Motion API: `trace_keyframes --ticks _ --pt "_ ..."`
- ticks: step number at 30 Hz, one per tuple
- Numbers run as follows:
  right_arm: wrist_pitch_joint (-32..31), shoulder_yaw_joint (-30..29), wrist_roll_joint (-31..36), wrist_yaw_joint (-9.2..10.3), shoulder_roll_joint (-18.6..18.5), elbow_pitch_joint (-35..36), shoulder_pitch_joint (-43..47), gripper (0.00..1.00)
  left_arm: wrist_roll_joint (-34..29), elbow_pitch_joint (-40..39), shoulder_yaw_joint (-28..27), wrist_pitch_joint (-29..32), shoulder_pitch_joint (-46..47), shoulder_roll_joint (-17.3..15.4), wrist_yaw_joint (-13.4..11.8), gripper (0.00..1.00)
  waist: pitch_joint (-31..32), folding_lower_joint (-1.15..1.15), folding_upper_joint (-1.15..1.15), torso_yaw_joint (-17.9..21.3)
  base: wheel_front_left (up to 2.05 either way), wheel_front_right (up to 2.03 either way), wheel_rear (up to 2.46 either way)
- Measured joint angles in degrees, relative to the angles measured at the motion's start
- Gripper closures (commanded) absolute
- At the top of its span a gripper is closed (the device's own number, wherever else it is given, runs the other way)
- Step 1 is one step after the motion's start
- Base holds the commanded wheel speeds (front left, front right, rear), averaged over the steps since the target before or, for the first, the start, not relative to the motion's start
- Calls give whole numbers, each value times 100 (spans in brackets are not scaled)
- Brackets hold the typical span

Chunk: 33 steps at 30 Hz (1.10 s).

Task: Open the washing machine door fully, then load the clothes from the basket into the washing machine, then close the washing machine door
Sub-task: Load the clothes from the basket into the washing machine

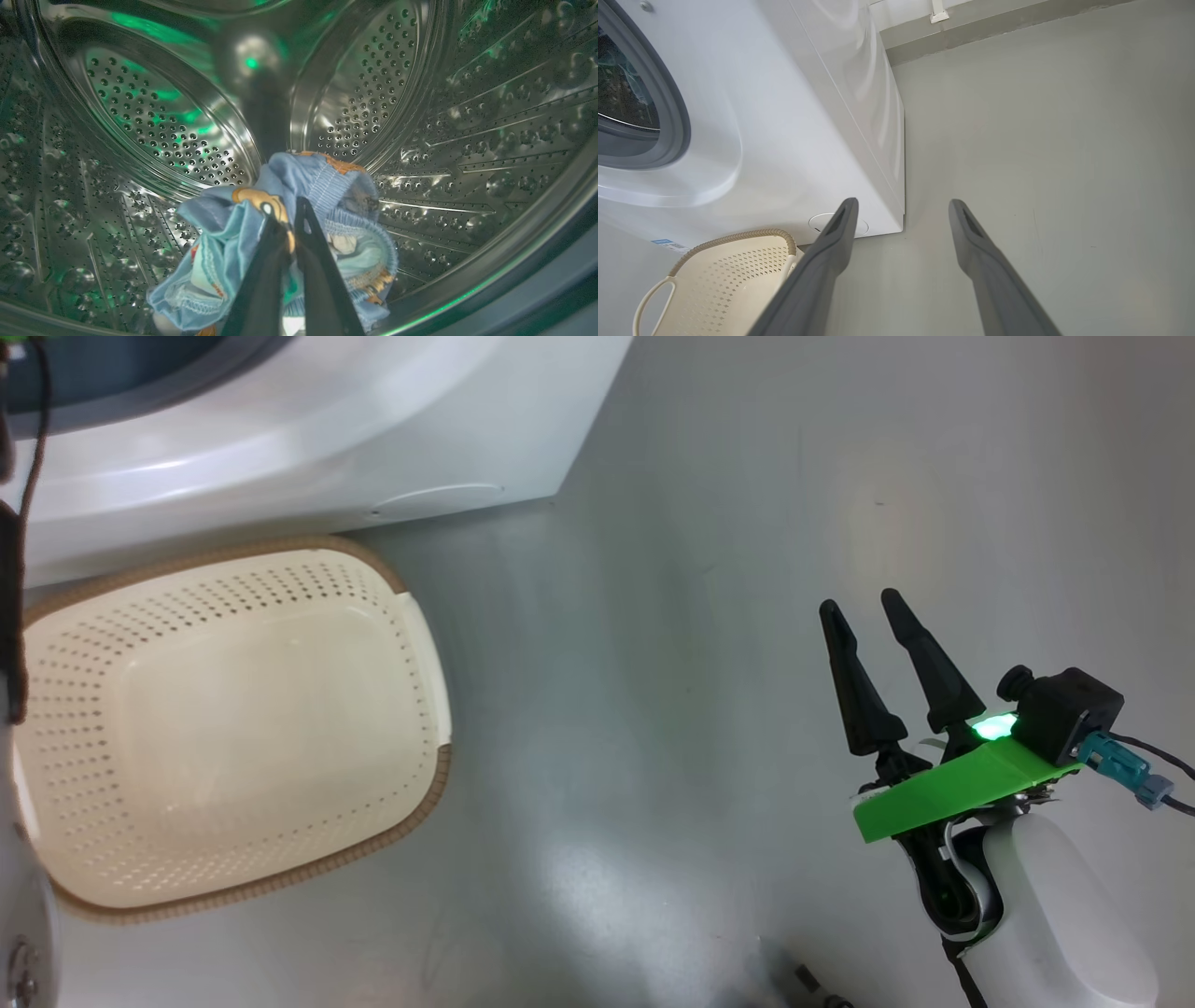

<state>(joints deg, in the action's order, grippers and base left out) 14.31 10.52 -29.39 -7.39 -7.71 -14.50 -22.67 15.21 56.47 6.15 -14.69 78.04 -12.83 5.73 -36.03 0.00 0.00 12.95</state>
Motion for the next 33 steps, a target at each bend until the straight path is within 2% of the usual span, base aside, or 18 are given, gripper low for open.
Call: trace_keyframes --ticks 2,4,5,6,7,22,33 --pt "0 3 -11 0 2 0 -3 0 -86 168 29 -1 2 -7 0 100 -29 0 0 58 0 0 0" --pt "1 2 -11 0 2 -1 -3 0 -159 458 99 1 -9 7 1 66 -55 0 0 100 0 0 0" --pt "0 1 -11 0 3 -1 -4 0 -169 554 103 1 -8 18 1 54 -69 0 0 113 0 0 0" --pt "0 -2 -11 0 7 0 -4 0 -174 609 108 1 -5 23 1 32 -84 0 0 121 0 0 0" --pt "0 -10 -11 0 8 0 -4 0 -175 643 110 1 1 26 2 0 -99 0 0 124 0 0 0" --pt "0 -86 -10 0 -8 -13 -120 0 -151 569 -20 1 -101 183 16 0 -23 0 0 -111 0 0 0" --pt "0 -135 -5 -1 -120 -21 -115 0 -126 42 -172 0 -870 433 111 0 185 0 0 -329 0 0 0"
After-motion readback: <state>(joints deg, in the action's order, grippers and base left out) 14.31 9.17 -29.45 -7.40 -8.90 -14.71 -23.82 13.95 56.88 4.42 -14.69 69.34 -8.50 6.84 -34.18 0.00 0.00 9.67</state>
